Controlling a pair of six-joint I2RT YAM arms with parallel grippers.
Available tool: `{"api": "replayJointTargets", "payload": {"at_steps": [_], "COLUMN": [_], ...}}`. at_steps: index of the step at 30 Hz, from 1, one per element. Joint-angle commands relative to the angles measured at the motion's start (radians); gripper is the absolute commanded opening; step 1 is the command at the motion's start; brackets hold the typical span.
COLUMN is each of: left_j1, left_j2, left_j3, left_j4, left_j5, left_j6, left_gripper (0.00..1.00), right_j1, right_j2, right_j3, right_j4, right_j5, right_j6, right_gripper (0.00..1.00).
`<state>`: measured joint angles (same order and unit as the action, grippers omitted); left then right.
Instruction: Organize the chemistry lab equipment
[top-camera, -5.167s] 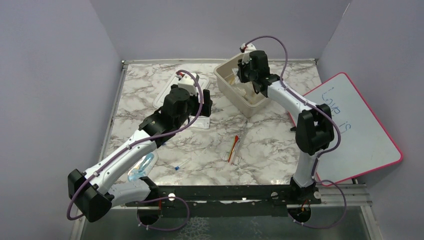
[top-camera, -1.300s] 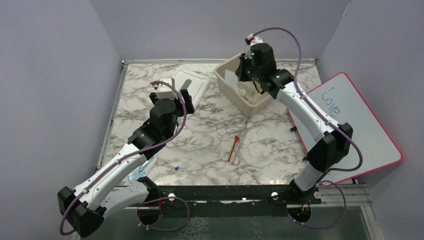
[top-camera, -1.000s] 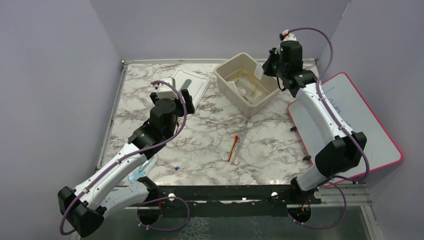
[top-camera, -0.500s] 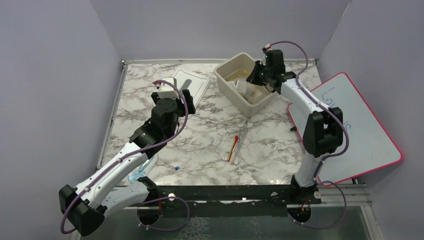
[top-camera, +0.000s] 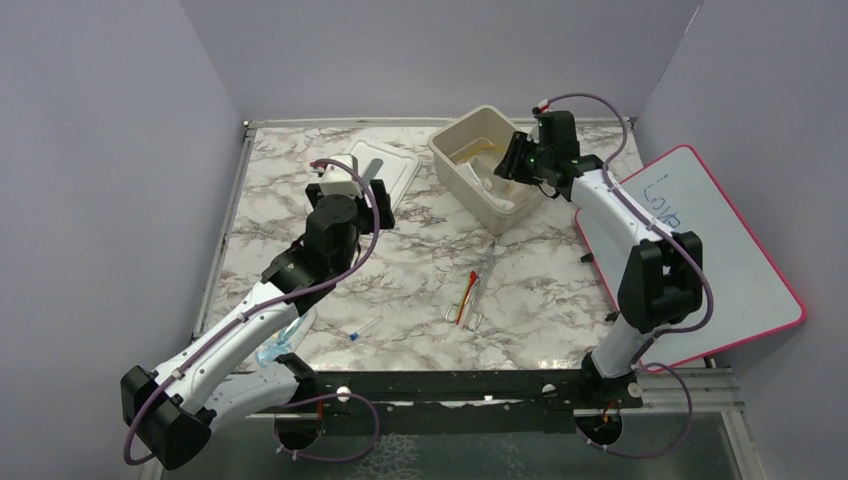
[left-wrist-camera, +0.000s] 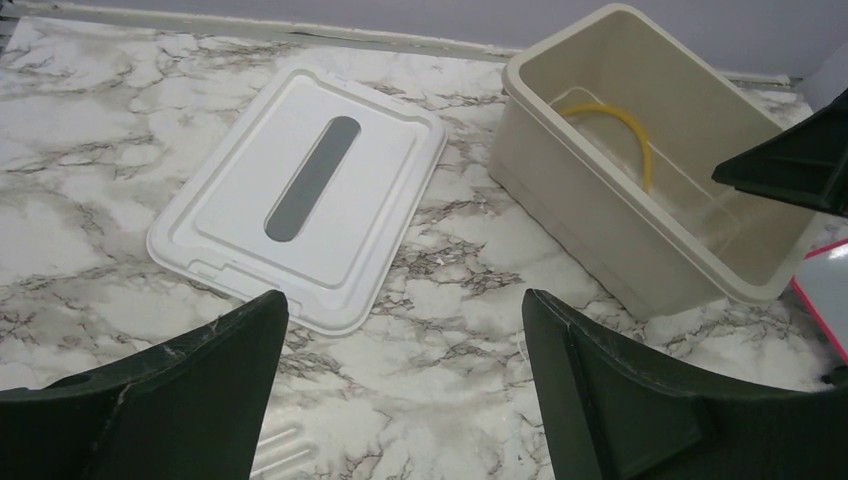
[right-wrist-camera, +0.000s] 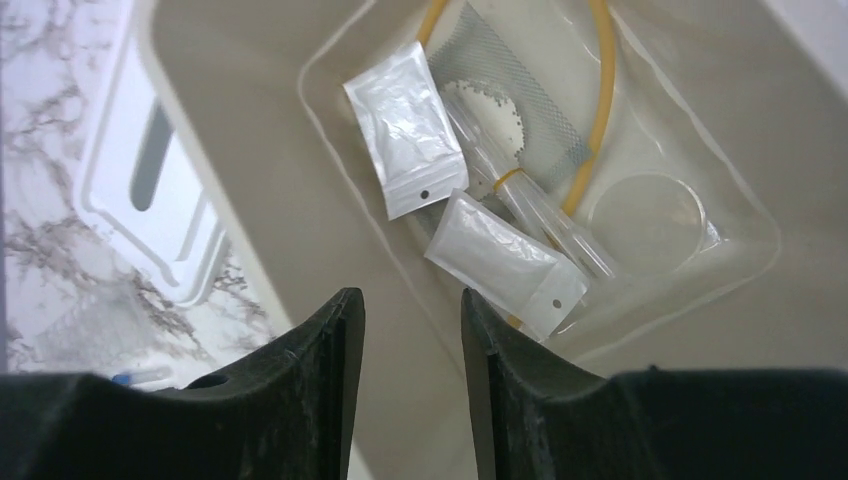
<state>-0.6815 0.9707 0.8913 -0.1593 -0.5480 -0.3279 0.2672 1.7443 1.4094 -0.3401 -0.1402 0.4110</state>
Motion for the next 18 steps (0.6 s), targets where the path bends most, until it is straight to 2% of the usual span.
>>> {"api": "replayJointTargets", "payload": {"at_steps": [1,3,6,11,18], "left_j1": [0.004,0.004,0.005,0.003,-0.016], "left_j2": [0.017,0.046,0.122,0.241,0.418], "left_j3": [0.013,0.021,0.056,0.065,0.056], "left_j4": [0.035,0.045,0.022,0.013,0.074], "left_j5": [0.118,0.237,0.418,0.633,0.830], "left_j6": [0.030,0.053,0.064,-0.002,-0.158], "left_gripper": [0.94,0.99,0.99,0.99,0.73], "right_j1": [-0.003,-0.003,-0.003,-0.003,-0.003], "right_j2": [-0.150,-0.209,-0.305,-0.485,-0.688], "right_j3": [-0.017,-0.046,-0.118,-0.294,-0.529], "right_j4": [-0.021,-0.030,-0.039,-0.028,-0.019], "right_j5": [0.027,0.023,0.024,0.032,0.035], "right_j6": [-0.016,-0.010,0.012,0.078,0.144], "right_gripper": [0.46,0.45,0.45,0.45,0.45]}}
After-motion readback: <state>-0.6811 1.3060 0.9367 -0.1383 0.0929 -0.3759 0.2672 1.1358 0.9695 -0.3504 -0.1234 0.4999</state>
